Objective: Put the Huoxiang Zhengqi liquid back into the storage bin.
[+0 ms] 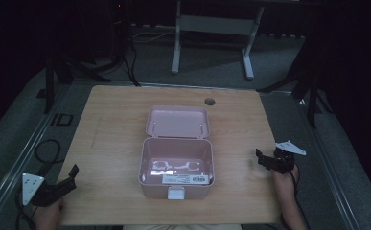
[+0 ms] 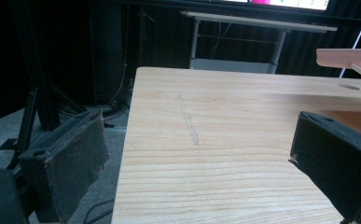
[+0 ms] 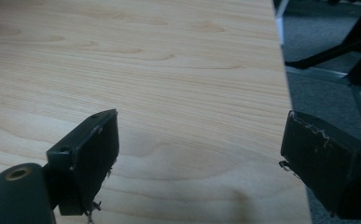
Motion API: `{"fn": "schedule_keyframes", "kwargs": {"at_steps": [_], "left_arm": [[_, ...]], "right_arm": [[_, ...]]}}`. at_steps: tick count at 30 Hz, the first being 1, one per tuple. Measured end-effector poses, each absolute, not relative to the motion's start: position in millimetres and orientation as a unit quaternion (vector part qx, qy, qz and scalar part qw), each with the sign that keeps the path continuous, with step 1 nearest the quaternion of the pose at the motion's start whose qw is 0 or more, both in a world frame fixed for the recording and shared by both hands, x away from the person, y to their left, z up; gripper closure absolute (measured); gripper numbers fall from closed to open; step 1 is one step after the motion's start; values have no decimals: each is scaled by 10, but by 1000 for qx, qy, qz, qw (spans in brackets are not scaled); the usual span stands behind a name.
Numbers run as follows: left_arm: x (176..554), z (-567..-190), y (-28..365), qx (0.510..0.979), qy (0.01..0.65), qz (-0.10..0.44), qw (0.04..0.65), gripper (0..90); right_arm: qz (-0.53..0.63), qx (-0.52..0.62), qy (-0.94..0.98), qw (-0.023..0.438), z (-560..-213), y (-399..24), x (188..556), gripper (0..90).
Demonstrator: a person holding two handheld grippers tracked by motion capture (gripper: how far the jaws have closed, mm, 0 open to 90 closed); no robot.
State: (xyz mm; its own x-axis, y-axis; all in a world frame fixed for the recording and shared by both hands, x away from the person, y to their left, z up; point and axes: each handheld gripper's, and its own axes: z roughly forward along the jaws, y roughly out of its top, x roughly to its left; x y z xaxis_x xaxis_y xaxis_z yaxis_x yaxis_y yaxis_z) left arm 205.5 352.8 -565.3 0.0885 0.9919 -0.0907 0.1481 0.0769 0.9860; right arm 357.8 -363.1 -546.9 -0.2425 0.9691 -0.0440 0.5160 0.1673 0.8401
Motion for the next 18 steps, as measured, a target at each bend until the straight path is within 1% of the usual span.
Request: {"fn": "schedule_keyframes", "kwargs": {"at_steps": [4, 10, 18], "left_arm": [[2055, -5653, 3526, 537, 531, 417, 506, 40], [2053, -5653, 3525, 537, 530, 418, 505, 40], [2053, -5653, 3526, 536, 531, 418, 506, 40]], "right_arm": [[373, 541, 682, 322, -5466, -3670, 3536, 112], [373, 542, 679, 326, -5473, -3681, 3521, 112], [367, 537, 688, 321, -5502, -3674, 3538, 113]]}}
